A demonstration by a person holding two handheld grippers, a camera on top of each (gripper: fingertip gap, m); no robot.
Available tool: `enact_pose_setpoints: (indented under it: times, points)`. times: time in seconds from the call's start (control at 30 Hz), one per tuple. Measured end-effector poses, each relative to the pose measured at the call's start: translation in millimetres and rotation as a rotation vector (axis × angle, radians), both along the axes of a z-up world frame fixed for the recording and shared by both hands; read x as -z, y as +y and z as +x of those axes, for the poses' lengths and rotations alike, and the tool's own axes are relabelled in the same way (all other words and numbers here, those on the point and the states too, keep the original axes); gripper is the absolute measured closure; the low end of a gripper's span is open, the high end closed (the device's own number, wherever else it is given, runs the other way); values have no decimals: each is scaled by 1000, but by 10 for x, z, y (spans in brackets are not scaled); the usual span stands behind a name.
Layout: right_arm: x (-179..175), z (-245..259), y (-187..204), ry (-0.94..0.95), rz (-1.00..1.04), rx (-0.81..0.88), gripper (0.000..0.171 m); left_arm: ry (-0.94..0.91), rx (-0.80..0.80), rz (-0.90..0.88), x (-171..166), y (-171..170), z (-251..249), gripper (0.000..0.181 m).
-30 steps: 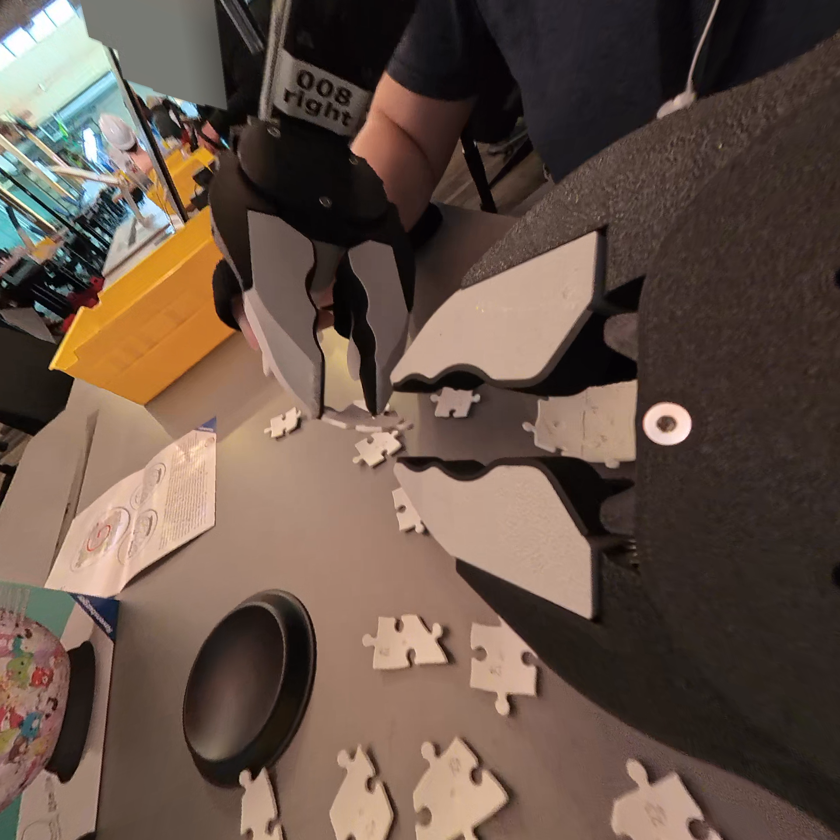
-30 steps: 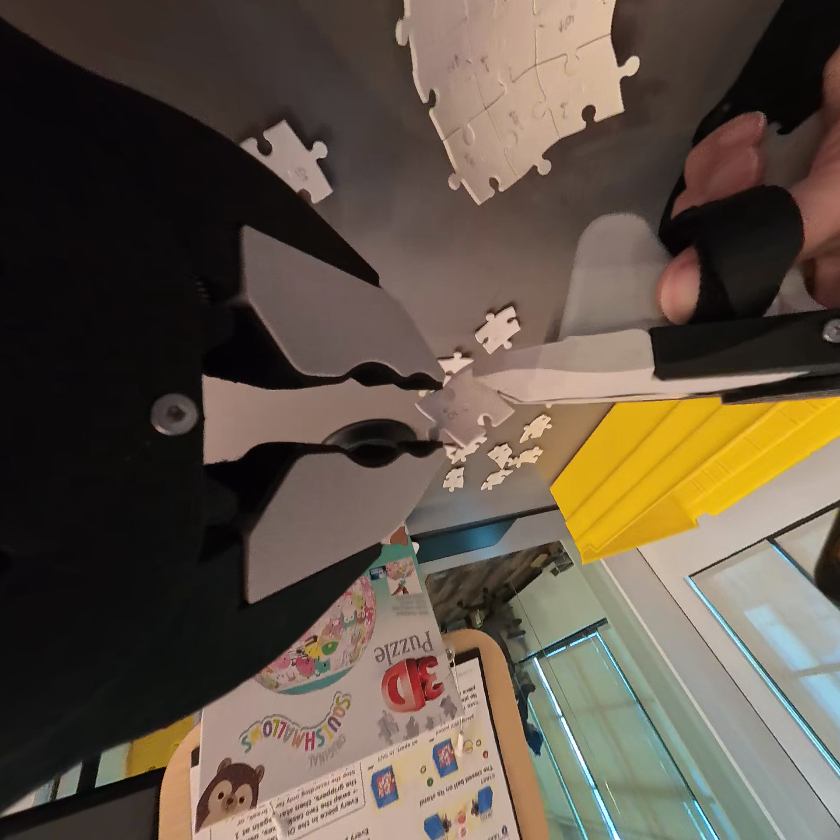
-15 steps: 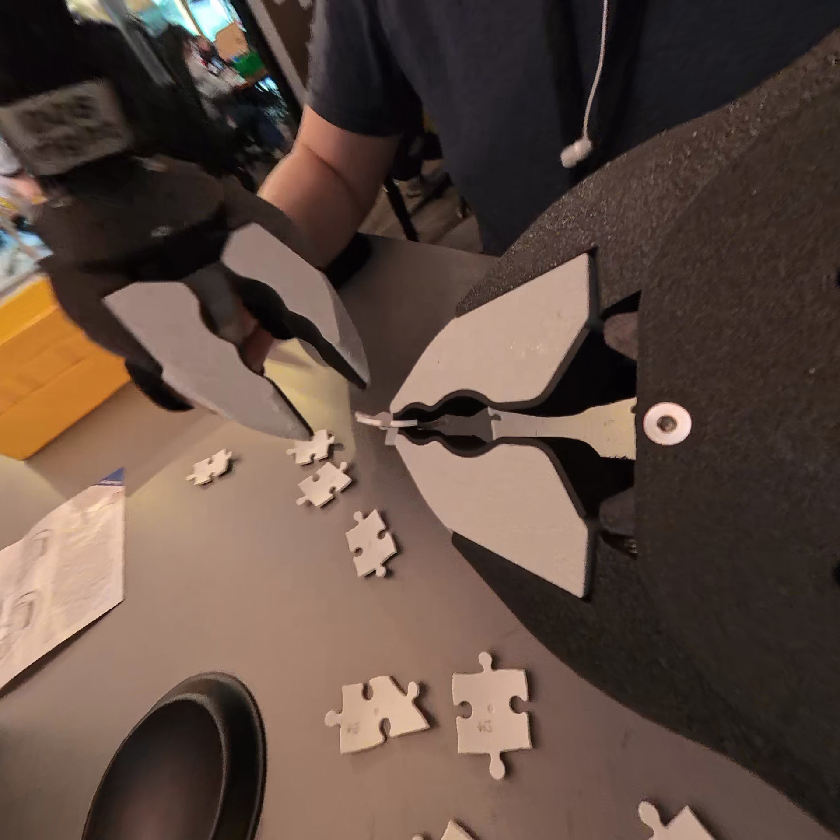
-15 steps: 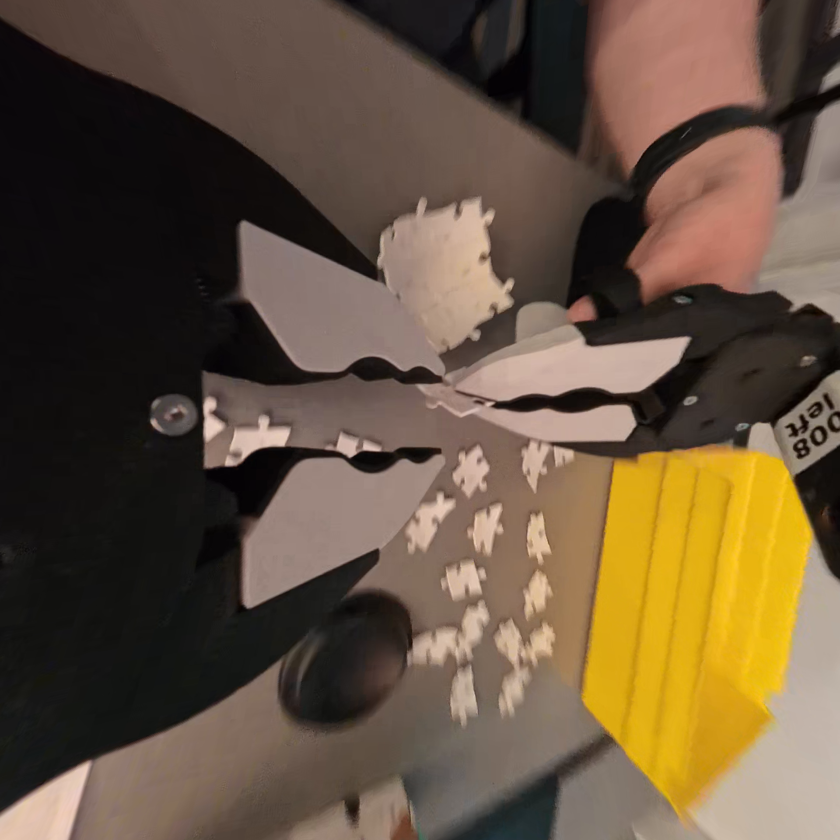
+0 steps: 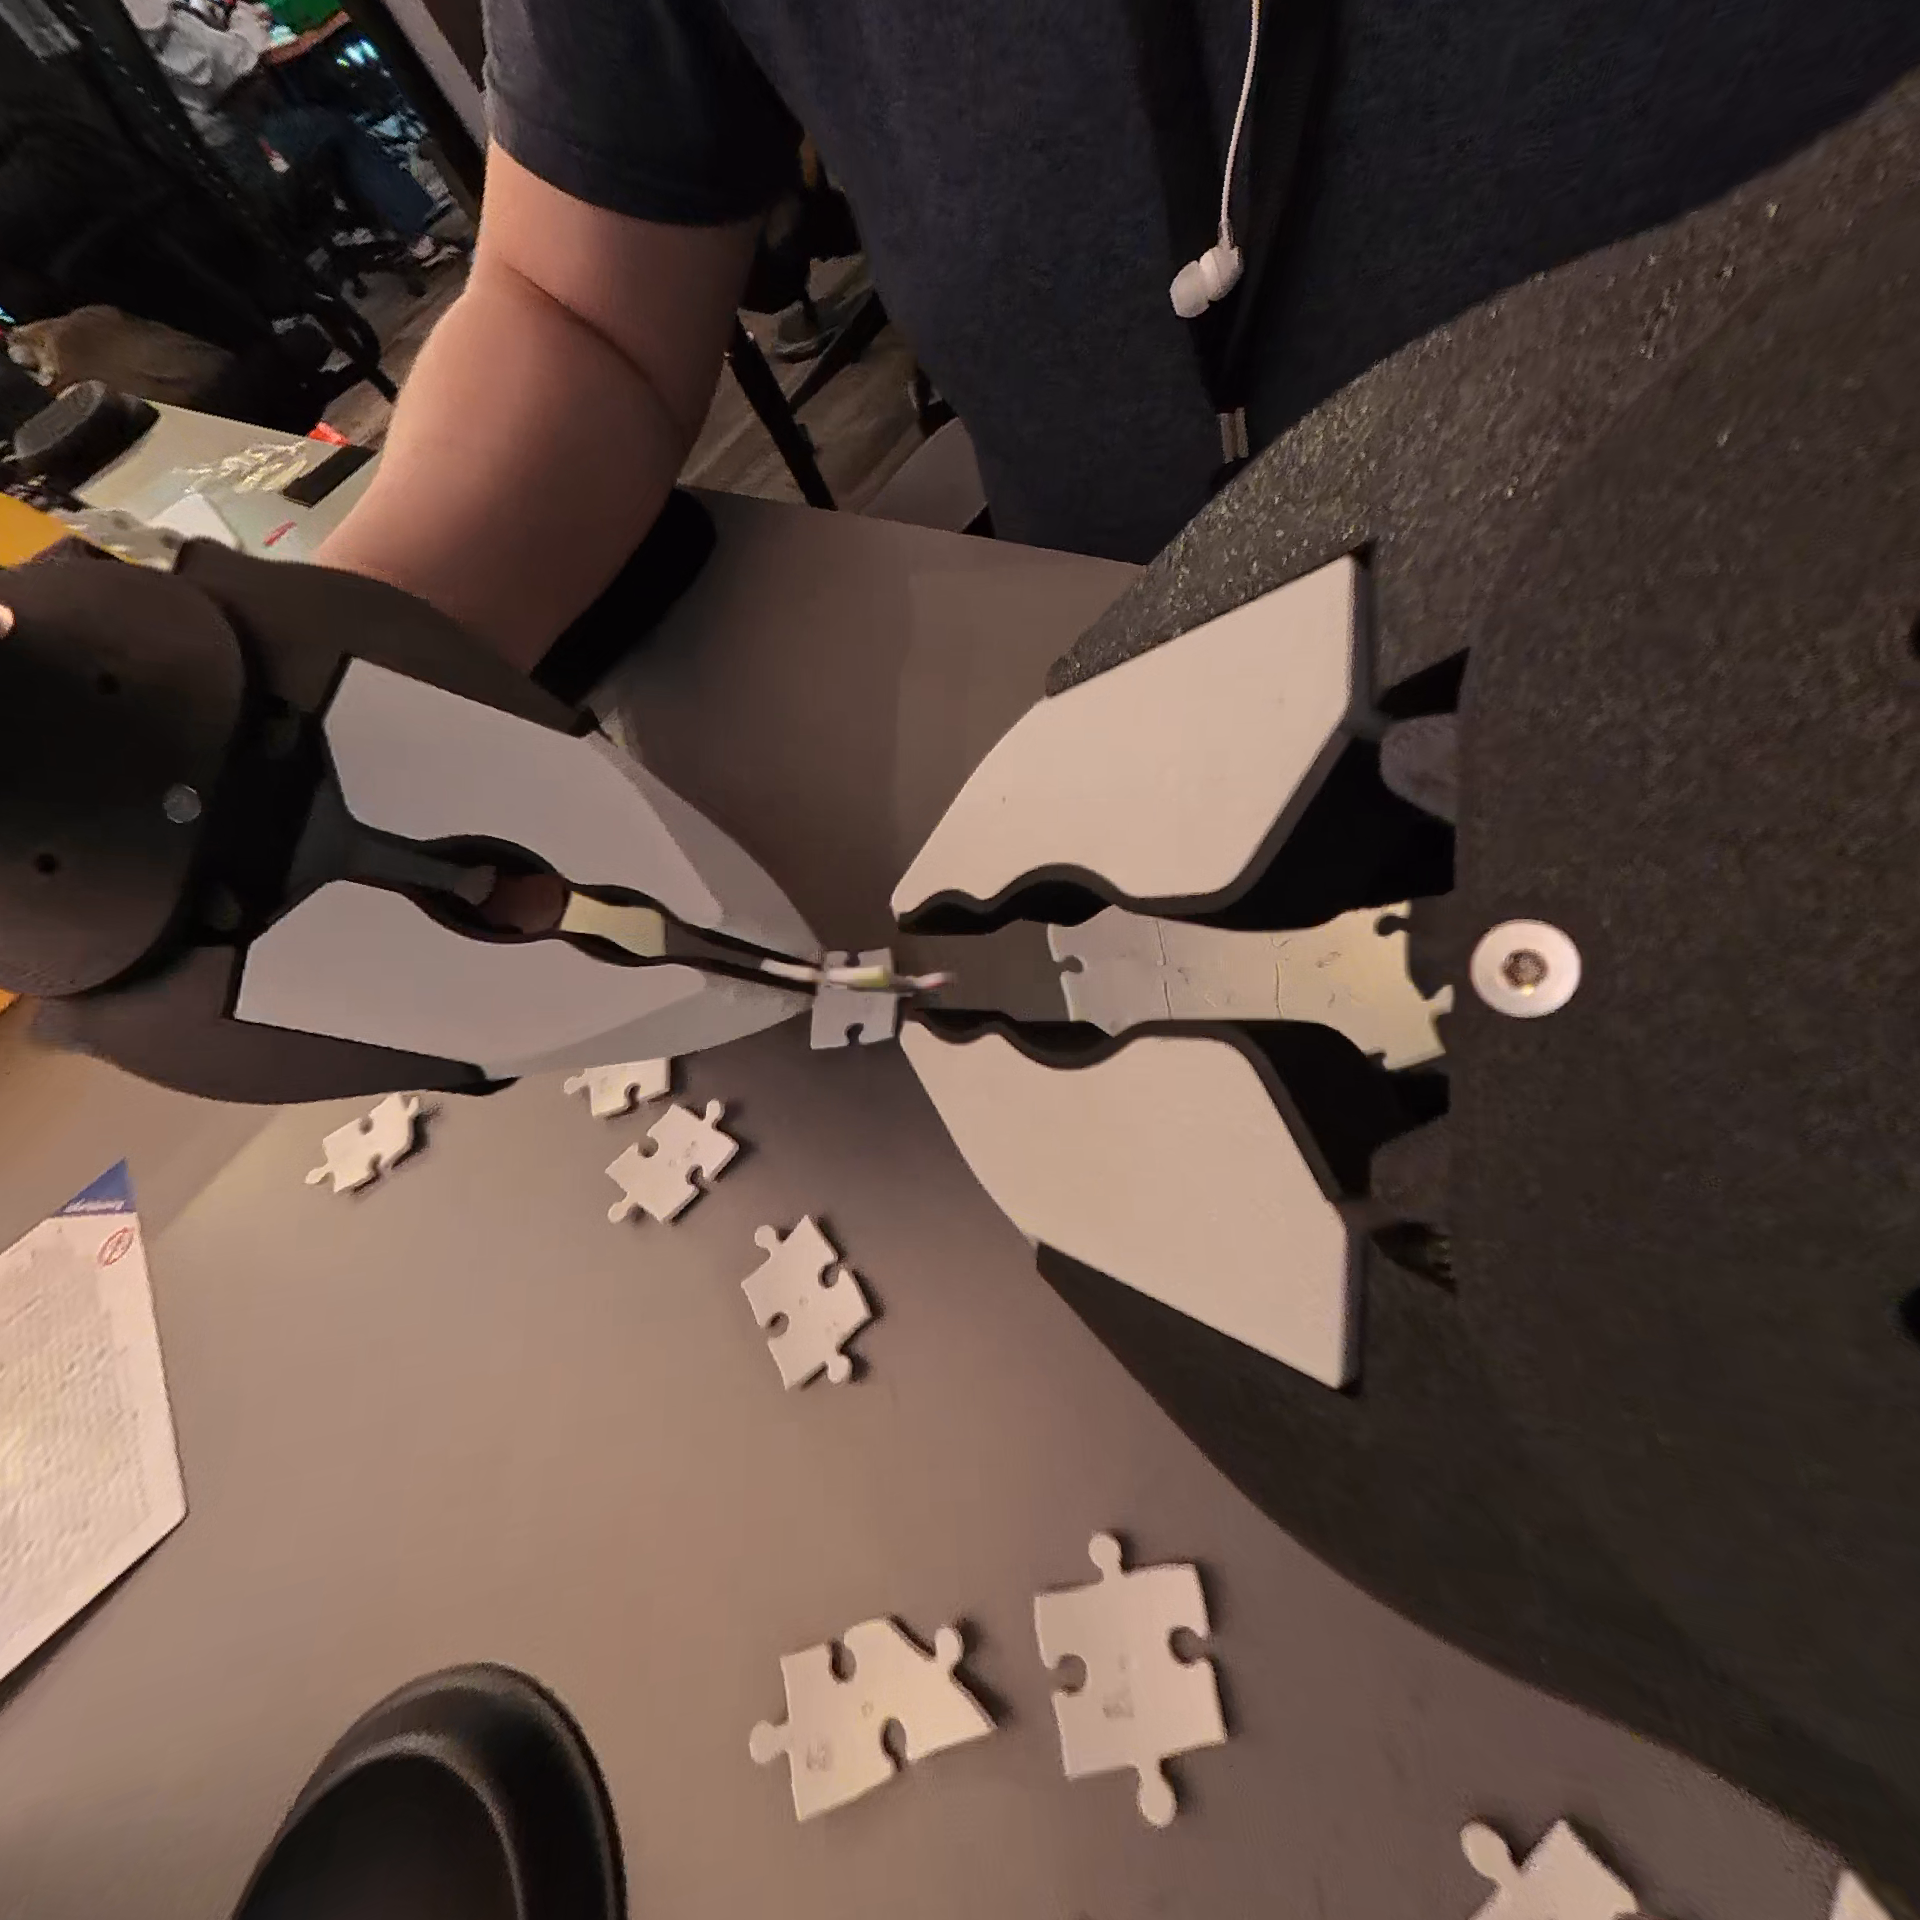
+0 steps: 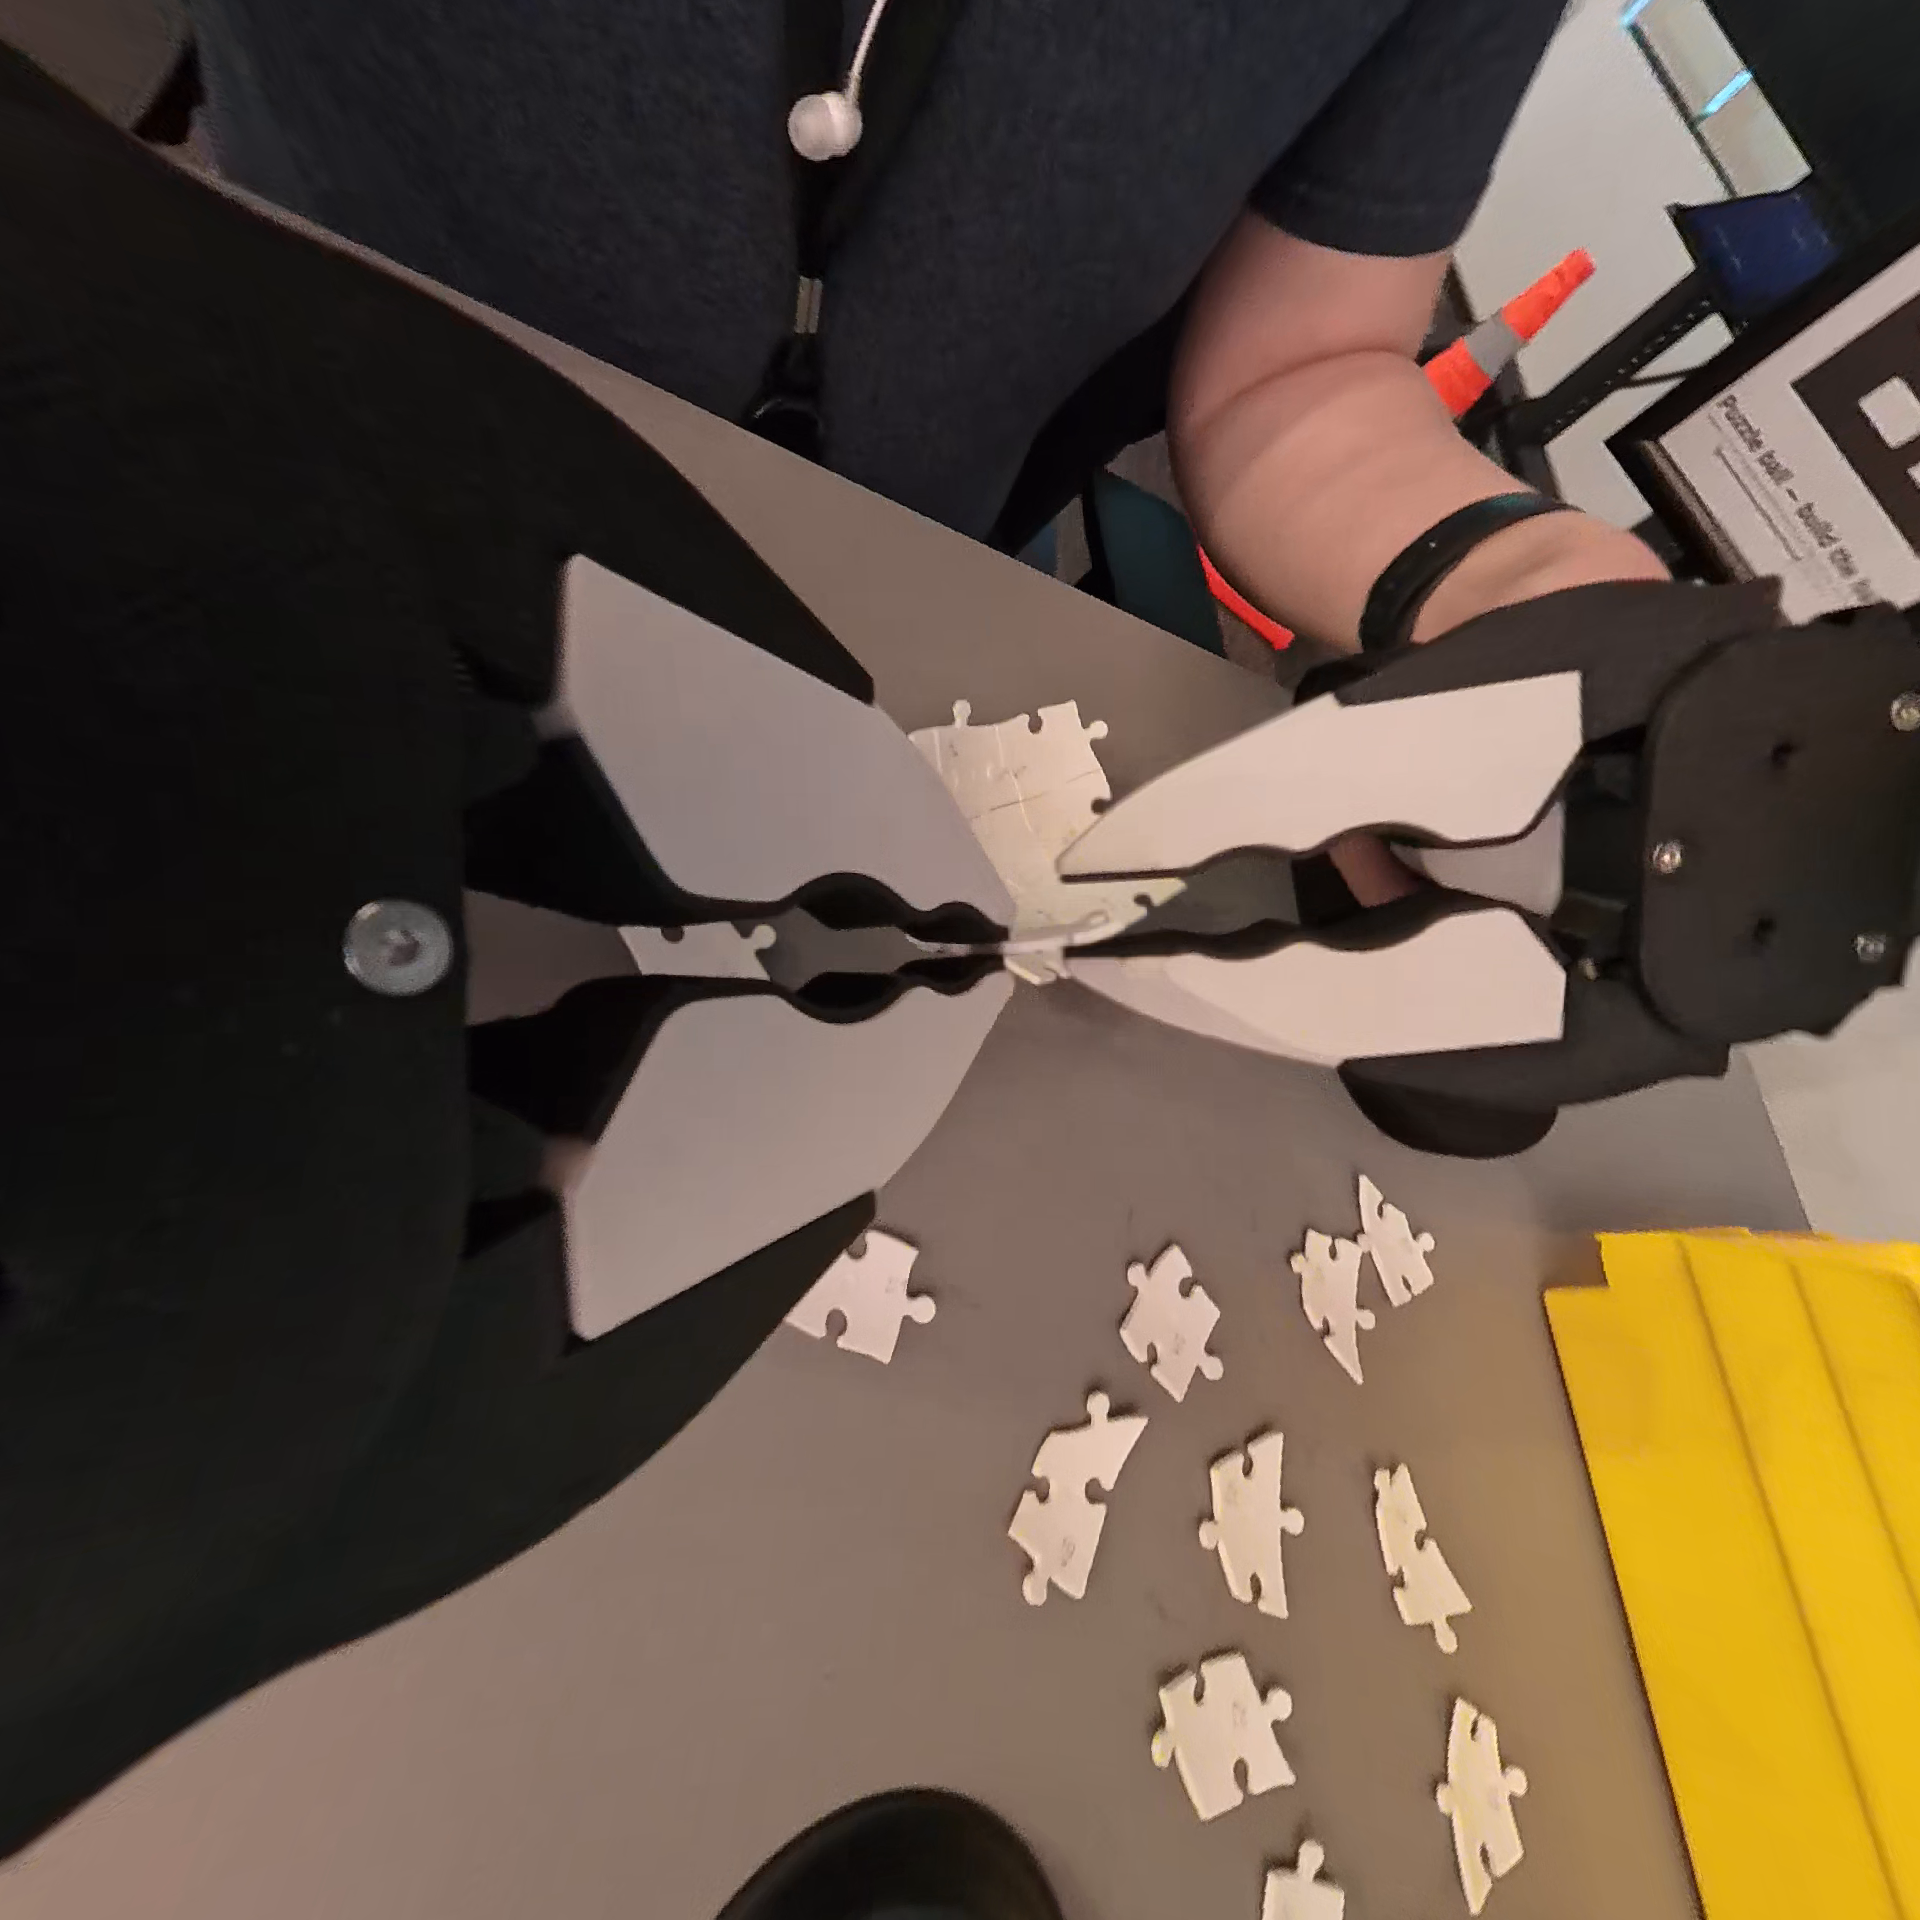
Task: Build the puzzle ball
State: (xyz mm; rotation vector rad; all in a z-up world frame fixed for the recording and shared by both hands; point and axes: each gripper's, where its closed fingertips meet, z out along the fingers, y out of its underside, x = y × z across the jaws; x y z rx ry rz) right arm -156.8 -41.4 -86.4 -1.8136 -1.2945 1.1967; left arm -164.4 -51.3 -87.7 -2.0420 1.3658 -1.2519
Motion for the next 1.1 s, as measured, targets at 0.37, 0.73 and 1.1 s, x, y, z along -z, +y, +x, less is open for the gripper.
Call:
enact_pose_setpoints:
  times: [0.37,0.73,1.1]
  points:
    - [-98,-65,92,123,-136,69,168,-105,-55,-51,-36,11,-63,173]
    - [-156,-128,81,158,-145,90,168,-134,-72,-49,-48,55,-31,177]
    - [-1,-187,-99,4,-63,-10,165,1,33,-74,117,-115,-67,179]
